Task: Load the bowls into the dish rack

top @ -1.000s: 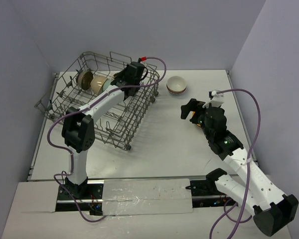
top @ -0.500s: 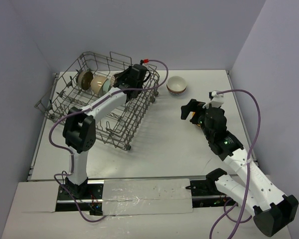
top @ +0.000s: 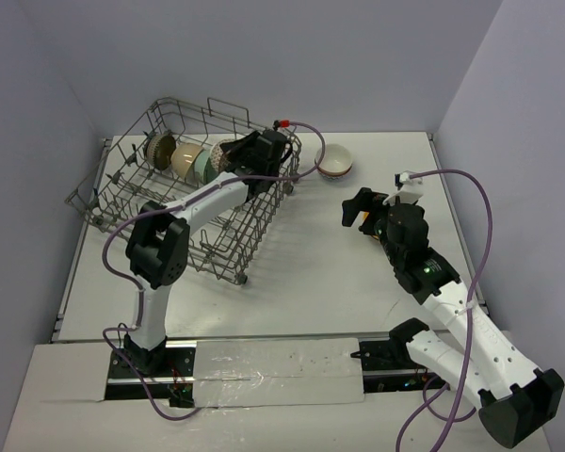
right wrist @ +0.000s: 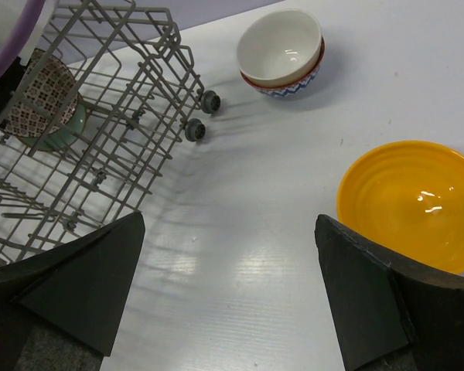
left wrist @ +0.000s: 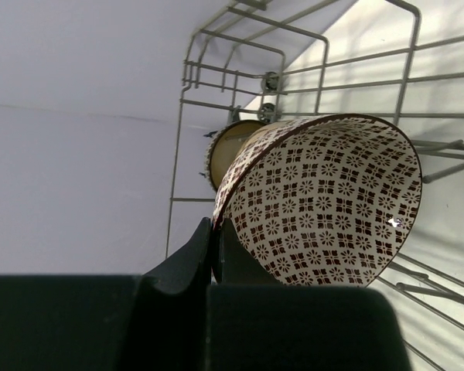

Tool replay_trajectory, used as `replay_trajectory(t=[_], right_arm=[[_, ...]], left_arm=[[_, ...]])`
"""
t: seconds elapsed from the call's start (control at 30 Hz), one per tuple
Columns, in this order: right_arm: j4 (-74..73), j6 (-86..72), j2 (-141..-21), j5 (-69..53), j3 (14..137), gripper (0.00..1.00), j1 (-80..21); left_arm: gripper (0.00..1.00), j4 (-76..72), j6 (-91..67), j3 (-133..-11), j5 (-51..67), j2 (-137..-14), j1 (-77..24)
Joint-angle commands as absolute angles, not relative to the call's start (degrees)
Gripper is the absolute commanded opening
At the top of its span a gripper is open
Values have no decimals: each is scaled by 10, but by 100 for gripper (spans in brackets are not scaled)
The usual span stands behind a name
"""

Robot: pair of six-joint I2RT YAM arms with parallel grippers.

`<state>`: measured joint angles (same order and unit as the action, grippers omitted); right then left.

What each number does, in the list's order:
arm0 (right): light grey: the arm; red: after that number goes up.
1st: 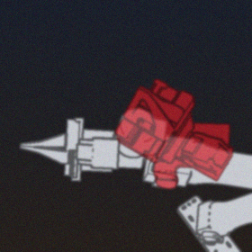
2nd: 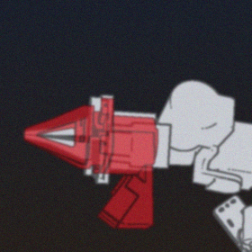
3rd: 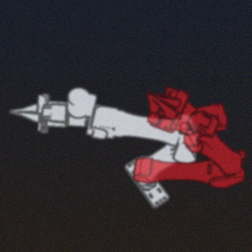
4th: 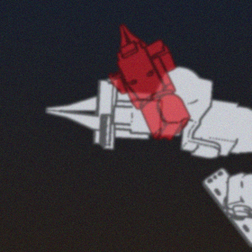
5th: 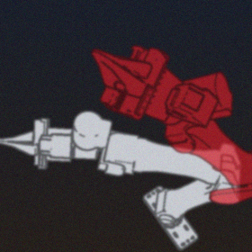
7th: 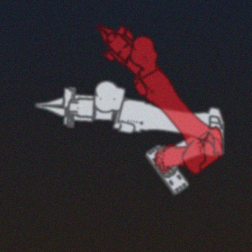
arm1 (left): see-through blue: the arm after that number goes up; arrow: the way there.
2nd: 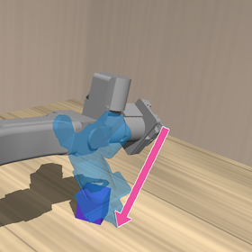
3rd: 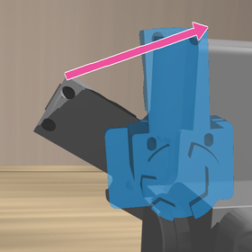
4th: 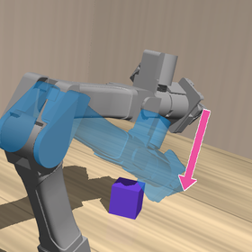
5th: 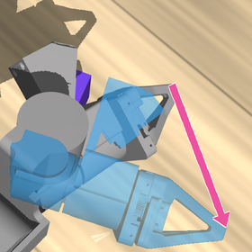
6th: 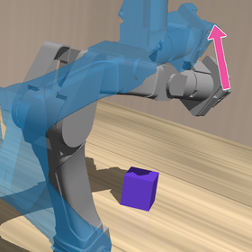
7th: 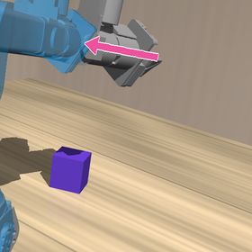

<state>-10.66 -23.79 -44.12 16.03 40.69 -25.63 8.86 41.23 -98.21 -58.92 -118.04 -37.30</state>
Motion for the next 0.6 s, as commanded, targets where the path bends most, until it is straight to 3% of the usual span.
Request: replay_trajectory(t=[0.0,0.57], right_arm=[[-85,-229,-437,167,402,98,-258],[-84,-229,-433,168,400,98,-259]], left_arm=[[0,27,444,-980,-646,-1187,-377],[1,74,408,-982,-623,-1198,-392]])
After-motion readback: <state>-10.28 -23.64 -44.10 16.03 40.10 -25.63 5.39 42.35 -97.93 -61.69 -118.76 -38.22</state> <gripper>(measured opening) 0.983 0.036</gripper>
